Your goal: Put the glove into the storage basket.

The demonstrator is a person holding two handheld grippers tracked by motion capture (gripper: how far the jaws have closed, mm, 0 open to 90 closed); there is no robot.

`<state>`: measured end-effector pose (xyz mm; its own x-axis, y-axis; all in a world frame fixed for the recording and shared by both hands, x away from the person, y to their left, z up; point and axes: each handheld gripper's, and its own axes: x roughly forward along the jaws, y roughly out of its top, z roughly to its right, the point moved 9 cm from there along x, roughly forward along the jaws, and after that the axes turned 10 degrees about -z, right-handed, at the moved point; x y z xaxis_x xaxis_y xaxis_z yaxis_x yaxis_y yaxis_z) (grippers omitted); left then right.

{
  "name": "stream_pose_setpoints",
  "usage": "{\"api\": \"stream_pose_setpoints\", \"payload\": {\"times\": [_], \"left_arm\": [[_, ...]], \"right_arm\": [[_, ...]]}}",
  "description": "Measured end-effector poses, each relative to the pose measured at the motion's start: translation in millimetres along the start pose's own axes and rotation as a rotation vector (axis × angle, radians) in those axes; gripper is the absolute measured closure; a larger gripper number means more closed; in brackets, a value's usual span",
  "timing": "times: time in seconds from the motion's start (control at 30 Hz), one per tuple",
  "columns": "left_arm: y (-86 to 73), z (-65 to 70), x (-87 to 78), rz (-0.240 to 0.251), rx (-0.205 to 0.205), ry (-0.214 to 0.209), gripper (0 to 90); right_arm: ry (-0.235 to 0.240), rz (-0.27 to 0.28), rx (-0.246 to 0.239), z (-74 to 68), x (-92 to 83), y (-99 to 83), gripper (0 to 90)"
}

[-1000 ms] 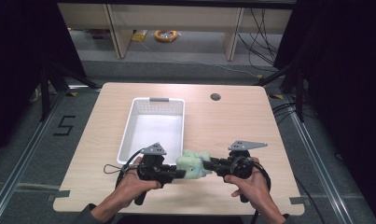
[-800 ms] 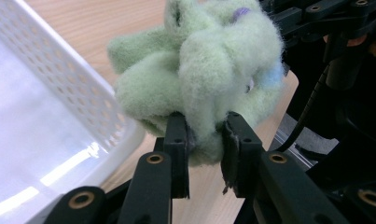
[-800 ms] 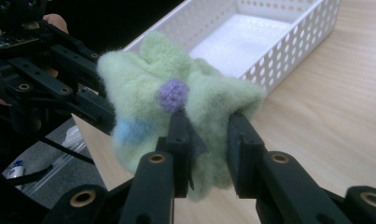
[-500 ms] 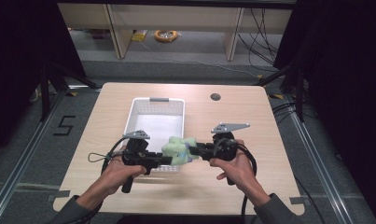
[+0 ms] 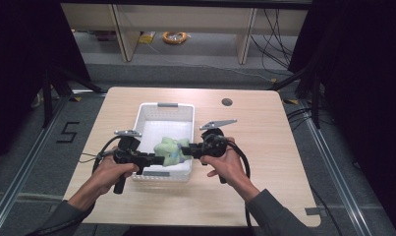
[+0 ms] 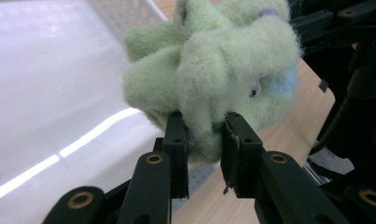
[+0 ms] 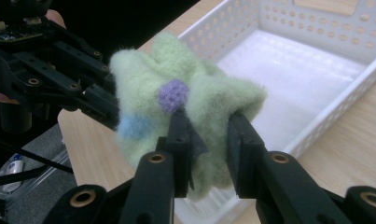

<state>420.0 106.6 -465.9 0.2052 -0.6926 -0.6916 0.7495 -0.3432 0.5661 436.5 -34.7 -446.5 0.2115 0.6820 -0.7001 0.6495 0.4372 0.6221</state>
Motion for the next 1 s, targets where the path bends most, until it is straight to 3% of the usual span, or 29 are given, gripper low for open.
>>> {"api": "stream_pose_setpoints", "payload": {"times": [0.17,0.2,0.4,0.53,0.8,1.0], "left_arm": [[-0.6,-17.3,0.8,-0.019,-0.025,0.011,72.5],[-0.3,-20.1,1.1,-0.017,-0.032,0.018,72.5],[-3.1,-35.1,4.8,-0.035,-0.055,0.057,72.5],[-6.1,-42.7,8.9,-0.056,-0.066,0.056,72.6],[-7.4,-49.4,12.8,-0.073,-0.075,0.078,72.6],[-13.0,-56.4,18.3,-0.124,-0.064,0.111,72.4]], "right_arm": [[0.022,-0.021,0.031,-0.3,17.4,5.4,73.5],[0.009,-0.021,0.017,3.4,20.8,6.8,73.5],[-0.009,-0.063,0.038,10.0,40.4,8.5,73.5],[-0.021,-0.093,0.062,12.0,50.7,7.8,73.6],[-0.037,-0.131,0.075,18.0,64.5,6.8,73.6],[-0.036,-0.180,0.081,22.3,75.2,3.1,73.5]]}}
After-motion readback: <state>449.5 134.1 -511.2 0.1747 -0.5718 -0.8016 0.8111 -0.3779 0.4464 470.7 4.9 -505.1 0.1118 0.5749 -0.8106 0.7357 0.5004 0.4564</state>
